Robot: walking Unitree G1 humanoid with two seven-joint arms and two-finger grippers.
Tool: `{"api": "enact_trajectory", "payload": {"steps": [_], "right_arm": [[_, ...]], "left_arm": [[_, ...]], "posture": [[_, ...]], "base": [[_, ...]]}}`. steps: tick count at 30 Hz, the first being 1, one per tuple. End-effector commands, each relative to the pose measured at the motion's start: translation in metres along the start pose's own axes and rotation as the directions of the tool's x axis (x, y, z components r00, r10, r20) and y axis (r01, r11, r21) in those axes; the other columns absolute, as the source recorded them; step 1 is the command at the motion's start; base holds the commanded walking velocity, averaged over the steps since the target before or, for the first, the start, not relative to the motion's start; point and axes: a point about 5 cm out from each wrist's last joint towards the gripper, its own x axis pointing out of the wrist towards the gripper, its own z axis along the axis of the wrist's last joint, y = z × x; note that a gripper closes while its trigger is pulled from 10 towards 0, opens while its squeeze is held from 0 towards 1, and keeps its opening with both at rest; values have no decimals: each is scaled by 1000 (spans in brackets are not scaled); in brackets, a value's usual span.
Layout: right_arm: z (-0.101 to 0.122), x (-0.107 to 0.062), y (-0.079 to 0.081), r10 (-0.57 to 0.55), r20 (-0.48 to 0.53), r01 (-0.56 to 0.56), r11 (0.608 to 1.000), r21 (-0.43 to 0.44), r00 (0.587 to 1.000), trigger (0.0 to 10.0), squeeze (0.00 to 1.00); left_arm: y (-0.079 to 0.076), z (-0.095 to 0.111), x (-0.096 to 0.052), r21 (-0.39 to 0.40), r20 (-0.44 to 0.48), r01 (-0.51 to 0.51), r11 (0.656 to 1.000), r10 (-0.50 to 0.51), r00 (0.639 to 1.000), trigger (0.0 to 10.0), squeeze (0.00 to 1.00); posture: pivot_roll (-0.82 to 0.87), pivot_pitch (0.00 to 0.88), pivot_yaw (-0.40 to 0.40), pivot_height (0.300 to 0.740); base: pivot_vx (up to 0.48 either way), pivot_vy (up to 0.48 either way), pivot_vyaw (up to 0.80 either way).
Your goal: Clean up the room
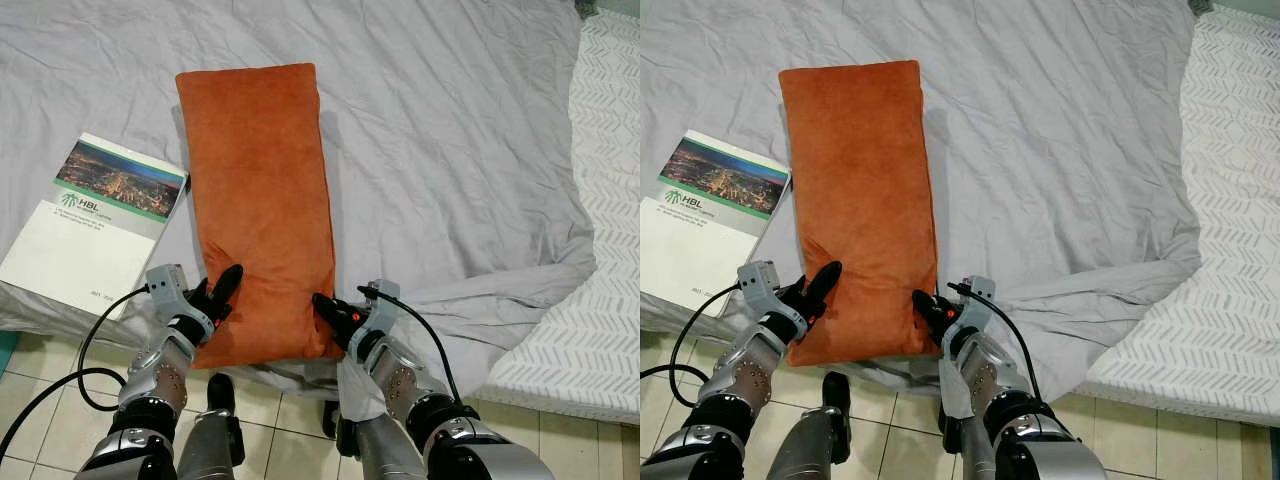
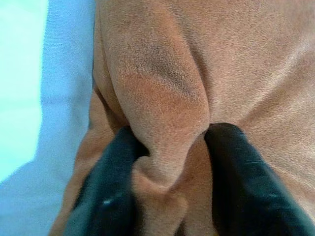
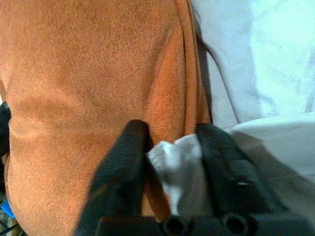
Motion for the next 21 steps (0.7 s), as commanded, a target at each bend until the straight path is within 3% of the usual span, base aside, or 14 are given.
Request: {"api": "enact_trajectory", "payload": {"steps": [1,10,16,19,21], "right_arm": [[-62,0,33,53,-155,-30,988,151,987,0,0],[-59,3,37,63,-141,-41,987,155,988,0,0],[-42,7,32,5,-87,2,996,86,996,0,0],[-28,7,22,-68,-38,70,997,33,997,0,0],[-23,4,13,-94,-12,94,995,42,996,0,0]], "left_arm": [[4,-69,-27,-29,-273,-68,997,57,960,0,0],[1,-67,-24,-5,-272,-66,998,62,960,0,0],[-4,-50,-16,104,-205,-6,995,27,978,0,0],[-7,-34,-16,188,-173,68,980,-35,984,0,0],[-6,-26,-15,269,-169,96,958,-51,984,0,0]], "posture": [[20,659,-165,740],[28,643,-171,740],[31,614,-171,740],[63,511,-168,740],[84,434,-165,740]], "base": [[0,0,0],[0,0,0],[0,0,0],[0,0,0],[0,0,0]]}}
